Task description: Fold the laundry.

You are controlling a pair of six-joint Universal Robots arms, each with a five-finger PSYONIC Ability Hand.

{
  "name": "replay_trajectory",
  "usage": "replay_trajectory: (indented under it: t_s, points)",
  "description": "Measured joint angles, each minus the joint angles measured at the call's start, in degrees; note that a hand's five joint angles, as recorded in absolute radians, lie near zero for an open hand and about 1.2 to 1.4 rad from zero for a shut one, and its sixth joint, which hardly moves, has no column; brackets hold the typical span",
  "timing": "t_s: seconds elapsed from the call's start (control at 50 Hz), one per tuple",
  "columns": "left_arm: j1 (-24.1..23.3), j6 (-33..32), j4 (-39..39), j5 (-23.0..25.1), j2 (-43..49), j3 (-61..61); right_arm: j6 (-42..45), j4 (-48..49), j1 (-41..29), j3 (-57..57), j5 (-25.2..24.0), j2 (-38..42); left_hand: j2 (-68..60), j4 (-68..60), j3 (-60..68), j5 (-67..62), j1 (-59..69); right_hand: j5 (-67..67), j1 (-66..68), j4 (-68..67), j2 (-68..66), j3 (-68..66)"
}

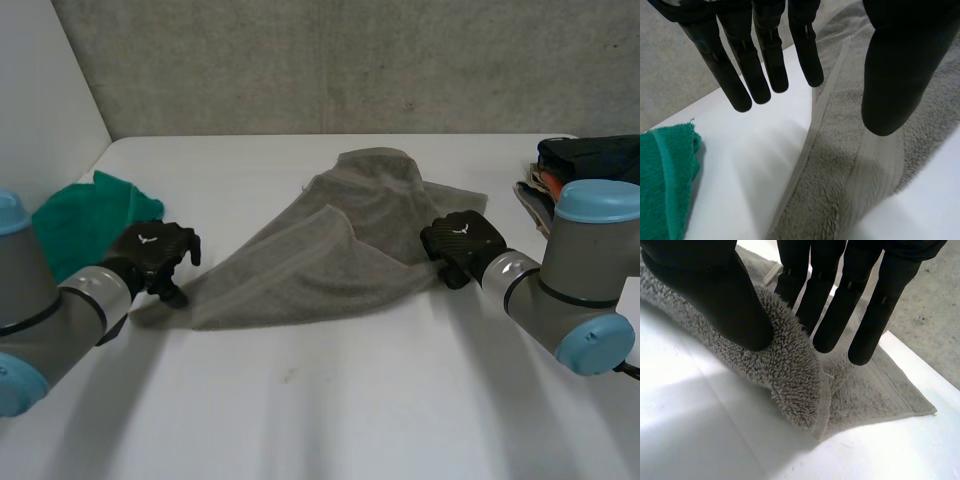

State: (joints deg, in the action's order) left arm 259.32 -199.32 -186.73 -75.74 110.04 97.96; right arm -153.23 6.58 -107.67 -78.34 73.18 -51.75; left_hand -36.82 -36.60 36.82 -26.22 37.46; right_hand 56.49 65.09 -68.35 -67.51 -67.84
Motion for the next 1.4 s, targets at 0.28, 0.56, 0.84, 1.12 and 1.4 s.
replay_trajectory:
  t_s: [0.28,0.56,0.84,1.12,1.4]
  points:
    - [3.0,-1.9,4.5,0.9,-3.9,2.7,-7.2,0.1,-1.8,7.9,4.2,3.1,11.2,11.8,-11.2,11.5,-11.2,0.0,0.0,0.0,0.0,0.0]
    - [4.5,-8.5,3.8,1.5,2.3,1.8,-14.4,-1.6,-3.4,21.3,12.9,9.3,8.8,8.2,-8.7,7.5,-9.8,0.0,0.0,-0.1,0.0,0.0]
    - [0.7,-10.1,3.3,-0.5,8.3,-2.5,-14.9,-4.0,-4.3,27.2,15.2,12.3,7.0,6.3,-6.8,5.8,-7.7,0.0,0.0,-0.1,0.0,0.0]
    - [-2.1,-12.6,2.3,-2.2,10.1,-3.2,-15.0,-4.3,-4.2,25.8,14.8,11.8,0.1,-0.3,-0.2,-0.4,-0.3,0.0,0.0,-0.1,0.0,0.0]
    - [-4.1,-12.9,-3.9,-8.8,5.8,-3.8,-12.8,-5.6,-3.6,16.8,14.6,5.0,-31.6,-32.0,31.3,-31.4,27.3,0.0,0.0,-0.1,0.0,0.0]
